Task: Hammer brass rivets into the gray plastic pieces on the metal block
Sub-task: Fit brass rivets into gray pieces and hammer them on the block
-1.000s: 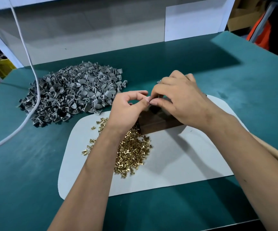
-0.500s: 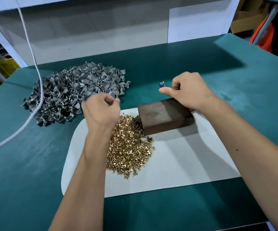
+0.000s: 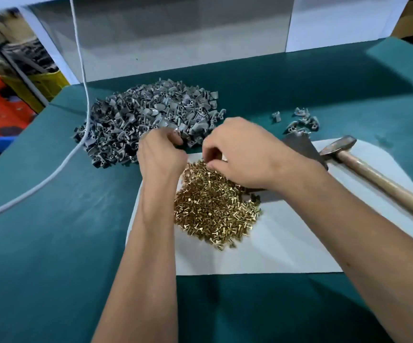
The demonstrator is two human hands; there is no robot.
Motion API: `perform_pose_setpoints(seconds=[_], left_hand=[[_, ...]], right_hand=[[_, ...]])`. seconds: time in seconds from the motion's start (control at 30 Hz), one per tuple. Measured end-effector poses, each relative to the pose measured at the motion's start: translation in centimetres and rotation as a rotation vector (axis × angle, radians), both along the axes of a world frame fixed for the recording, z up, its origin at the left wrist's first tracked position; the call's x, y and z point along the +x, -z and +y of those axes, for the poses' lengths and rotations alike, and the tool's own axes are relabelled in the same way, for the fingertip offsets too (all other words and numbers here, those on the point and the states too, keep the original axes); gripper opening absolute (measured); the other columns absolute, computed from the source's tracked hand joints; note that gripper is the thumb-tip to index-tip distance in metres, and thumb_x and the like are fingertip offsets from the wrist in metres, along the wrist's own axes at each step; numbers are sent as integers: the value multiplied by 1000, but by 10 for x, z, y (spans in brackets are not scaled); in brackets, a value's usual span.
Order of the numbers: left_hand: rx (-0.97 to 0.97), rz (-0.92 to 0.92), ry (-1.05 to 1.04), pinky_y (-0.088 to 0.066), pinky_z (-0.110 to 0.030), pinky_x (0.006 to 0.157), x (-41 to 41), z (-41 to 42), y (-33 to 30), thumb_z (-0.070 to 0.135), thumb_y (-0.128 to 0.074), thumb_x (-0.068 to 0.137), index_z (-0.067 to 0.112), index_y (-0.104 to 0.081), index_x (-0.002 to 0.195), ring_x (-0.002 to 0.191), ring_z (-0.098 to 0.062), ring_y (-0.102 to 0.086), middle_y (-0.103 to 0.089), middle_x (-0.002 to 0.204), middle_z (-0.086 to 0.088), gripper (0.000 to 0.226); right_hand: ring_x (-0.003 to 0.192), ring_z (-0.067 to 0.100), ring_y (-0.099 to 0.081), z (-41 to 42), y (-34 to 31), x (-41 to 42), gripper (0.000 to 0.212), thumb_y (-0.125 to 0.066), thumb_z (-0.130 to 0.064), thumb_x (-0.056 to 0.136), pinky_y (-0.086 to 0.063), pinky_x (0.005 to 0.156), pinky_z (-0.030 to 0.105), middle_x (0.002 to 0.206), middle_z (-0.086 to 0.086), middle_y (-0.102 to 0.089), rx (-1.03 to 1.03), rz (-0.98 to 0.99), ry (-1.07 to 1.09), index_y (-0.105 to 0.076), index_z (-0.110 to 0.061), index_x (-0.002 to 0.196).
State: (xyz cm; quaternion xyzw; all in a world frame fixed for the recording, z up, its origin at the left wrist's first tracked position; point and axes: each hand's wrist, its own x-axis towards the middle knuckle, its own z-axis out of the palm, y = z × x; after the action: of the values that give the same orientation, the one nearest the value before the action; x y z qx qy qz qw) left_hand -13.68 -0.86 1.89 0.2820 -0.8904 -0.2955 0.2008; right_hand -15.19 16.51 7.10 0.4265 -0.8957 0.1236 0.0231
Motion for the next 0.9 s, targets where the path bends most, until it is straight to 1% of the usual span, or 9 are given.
perform_pose_setpoints(seconds=[0.13, 0.2, 0.3, 0.37, 0.43, 0.5, 0.6, 0.73, 0.9], left_hand=[[53, -1, 20, -57, -29, 64, 8, -16, -5, -3, -67, 70, 20, -71, 65, 75, -19, -70, -69, 68, 6, 24], [143, 23, 3, -59, -30, 62, 11, -27, -4, 5, -68, 76, 20, -73, 65, 70, -19, -70, -71, 69, 3, 19], [258, 98, -53, -53, -26, 59, 11, -35, -4, 10, -73, 82, 23, -71, 61, 69, -13, -66, -70, 68, 9, 25], [348, 151, -81, -60, -35, 68, 9, -36, -3, 7, -73, 82, 20, -72, 65, 76, -19, -70, -72, 72, 3, 21], [475, 225, -99, -62, -47, 80, 9, -34, -4, 4, -66, 79, 16, -72, 72, 85, -27, -73, -75, 80, -5, 16], [541, 294, -131, -61, -52, 82, 10, -33, -5, 1, -56, 78, 12, -70, 81, 90, -34, -73, -75, 87, -10, 18], [582, 384, -177, -61, -51, 80, 9, -33, -6, -1, -47, 85, 7, -64, 93, 84, -31, -71, -72, 92, -11, 20], [817, 527, -90, -64, -35, 81, 8, -25, -10, -3, -54, 98, 5, -57, 94, 85, -25, -76, -70, 103, -15, 10], [703, 621, 42, -62, -41, 88, 8, -7, -13, 4, -73, 92, 6, -67, 93, 86, -28, -75, -72, 83, -10, 6]], right_hand=[[110, 27, -58, -27, 10, 15, 37, -75, -46, 88, -51, 89, 43, 109, 3, -63, 208, -31, -66, -68, -26, 118], [101, 24, -60, -35, 12, 18, 34, -79, -45, 84, -52, 81, 39, 103, -1, -62, 219, -97, -101, -69, -28, 111], [76, 11, -61, -38, 15, 16, 15, -82, -37, 83, -38, 59, 25, 78, -14, -62, 200, -201, -111, -68, -31, 85], [67, 0, -57, -37, 14, 15, 16, -83, -33, 83, -37, 55, 23, 69, -17, -62, 199, -258, -120, -69, -30, 76], [70, -2, -61, -35, 11, 14, 9, -83, -31, 84, -44, 62, 23, 71, -18, -67, 173, -283, -125, -76, -30, 79], [73, -1, -64, -34, 9, 12, 3, -82, -32, 85, -47, 67, 23, 74, -20, -70, 111, -299, -111, -80, -32, 82], [74, -1, -66, -32, 4, 9, 3, -81, -30, 86, -50, 70, 23, 75, -19, -72, 56, -329, -105, -82, -32, 85], [77, -2, -69, -23, 0, 7, 12, -78, -17, 88, -56, 81, 23, 80, -14, -76, 5, -320, -108, -83, -27, 89], [72, -8, -69, 6, -1, 2, 12, -83, -19, 84, -52, 69, 10, 70, -19, -73, -257, -281, -72, -79, -30, 86]])
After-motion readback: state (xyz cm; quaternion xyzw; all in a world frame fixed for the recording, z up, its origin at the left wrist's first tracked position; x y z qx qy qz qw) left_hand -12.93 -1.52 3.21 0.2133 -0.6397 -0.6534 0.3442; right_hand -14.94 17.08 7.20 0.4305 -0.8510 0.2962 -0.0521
